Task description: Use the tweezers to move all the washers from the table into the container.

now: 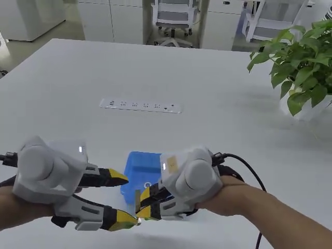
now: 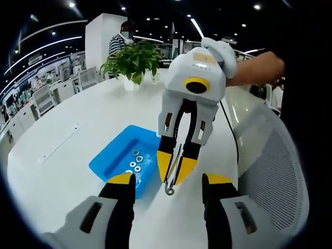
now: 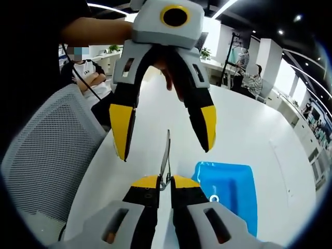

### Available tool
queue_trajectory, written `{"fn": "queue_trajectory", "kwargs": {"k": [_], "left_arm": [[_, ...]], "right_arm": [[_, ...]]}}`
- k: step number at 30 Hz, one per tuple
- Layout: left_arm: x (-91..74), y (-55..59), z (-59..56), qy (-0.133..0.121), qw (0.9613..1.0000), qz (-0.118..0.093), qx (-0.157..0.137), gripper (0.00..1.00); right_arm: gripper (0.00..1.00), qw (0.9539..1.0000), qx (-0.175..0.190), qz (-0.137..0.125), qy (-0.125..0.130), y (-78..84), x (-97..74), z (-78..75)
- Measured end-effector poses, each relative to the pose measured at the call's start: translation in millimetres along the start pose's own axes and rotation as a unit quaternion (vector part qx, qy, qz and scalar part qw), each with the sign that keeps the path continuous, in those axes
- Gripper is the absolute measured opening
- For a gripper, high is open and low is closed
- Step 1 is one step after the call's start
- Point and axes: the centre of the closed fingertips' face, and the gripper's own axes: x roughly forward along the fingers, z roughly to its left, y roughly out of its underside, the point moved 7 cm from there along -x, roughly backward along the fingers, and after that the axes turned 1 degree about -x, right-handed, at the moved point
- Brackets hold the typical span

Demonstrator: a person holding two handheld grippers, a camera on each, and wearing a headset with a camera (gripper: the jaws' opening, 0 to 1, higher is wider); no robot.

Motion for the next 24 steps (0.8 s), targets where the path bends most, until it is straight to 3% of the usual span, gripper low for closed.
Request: {"fn": "queue_trajectory", "kwargs": {"k": [11,24], "left_arm": [[-4.8,4.2,1.0,-0.031,0.9986,-0.026,-0.034,0.84],[-7.3,2.4,-0.6,-0.042,0.9970,-0.045,-0.046,0.97]], "right_arm": [[0.09,1.0000,-0.006,0.000,0.005,-9.3,-17.5,-7.3],[0.09,0.9998,0.001,-0.001,0.019,-11.8,-36.3,-21.9]]}}
